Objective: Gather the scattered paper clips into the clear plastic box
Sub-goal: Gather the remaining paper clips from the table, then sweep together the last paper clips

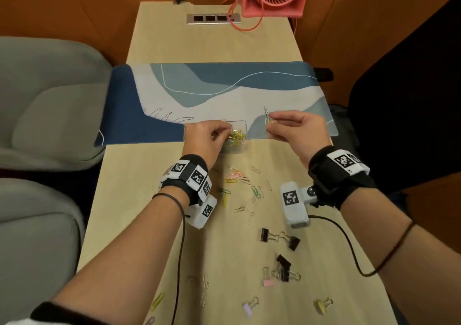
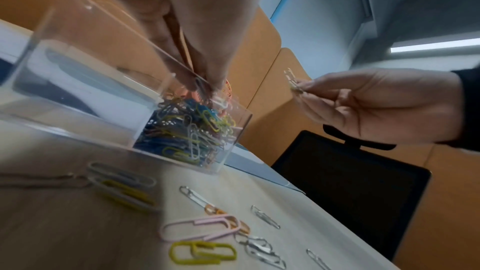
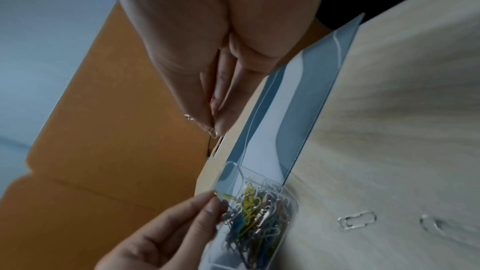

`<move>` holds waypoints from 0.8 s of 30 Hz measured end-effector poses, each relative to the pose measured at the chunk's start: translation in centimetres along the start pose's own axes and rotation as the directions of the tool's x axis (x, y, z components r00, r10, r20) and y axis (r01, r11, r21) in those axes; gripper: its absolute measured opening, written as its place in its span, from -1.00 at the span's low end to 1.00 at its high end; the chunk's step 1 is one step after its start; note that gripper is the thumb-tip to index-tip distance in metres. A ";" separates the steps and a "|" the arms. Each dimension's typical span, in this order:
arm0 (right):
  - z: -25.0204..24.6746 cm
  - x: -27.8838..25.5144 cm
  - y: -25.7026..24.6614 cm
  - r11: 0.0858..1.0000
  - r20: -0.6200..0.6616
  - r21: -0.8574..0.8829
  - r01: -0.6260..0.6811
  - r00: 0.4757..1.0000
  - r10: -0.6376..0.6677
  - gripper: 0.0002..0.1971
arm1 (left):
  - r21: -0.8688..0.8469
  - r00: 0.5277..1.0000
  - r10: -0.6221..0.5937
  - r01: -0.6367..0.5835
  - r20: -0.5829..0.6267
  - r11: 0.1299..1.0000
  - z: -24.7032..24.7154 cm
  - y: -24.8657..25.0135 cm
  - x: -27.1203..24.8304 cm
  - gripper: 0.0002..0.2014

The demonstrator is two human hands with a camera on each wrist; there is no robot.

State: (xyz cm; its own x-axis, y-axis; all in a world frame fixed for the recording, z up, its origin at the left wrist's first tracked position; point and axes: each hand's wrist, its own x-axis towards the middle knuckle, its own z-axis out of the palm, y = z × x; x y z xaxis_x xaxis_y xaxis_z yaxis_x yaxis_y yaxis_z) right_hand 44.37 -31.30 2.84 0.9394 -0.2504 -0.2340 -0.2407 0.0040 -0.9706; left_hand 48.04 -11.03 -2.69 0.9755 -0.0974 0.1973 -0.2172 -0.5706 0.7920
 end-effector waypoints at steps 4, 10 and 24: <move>1.8 1.5 -0.4 0.850 0.059 -0.455 0.264 0.962 -0.267 -0.78 | 0.046 0.994 0.093 -0.090 -0.060 0.995 -0.6 0.0 -0.9 -0.84; 6.3 2.6 -0.3 0.331 0.477 -0.759 0.561 0.824 -0.305 -0.73 | -0.046 0.974 0.050 -0.062 -0.220 0.997 -3.9 -1.1 -3.3 -0.85; 8.1 -6.0 1.5 0.330 0.397 -0.812 0.481 0.870 -0.292 -0.81 | 0.366 0.938 -0.129 0.003 0.321 0.931 -9.5 -6.4 -14.5 -0.56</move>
State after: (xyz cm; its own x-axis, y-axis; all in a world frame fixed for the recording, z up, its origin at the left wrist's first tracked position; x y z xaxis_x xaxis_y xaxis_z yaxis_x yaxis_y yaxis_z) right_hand 40.37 -21.92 2.27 0.9846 0.1650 0.0573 0.1743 -0.9053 -0.3875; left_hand 34.94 1.82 -5.15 0.9546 -0.2795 -0.1029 -0.1863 -0.8298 0.5260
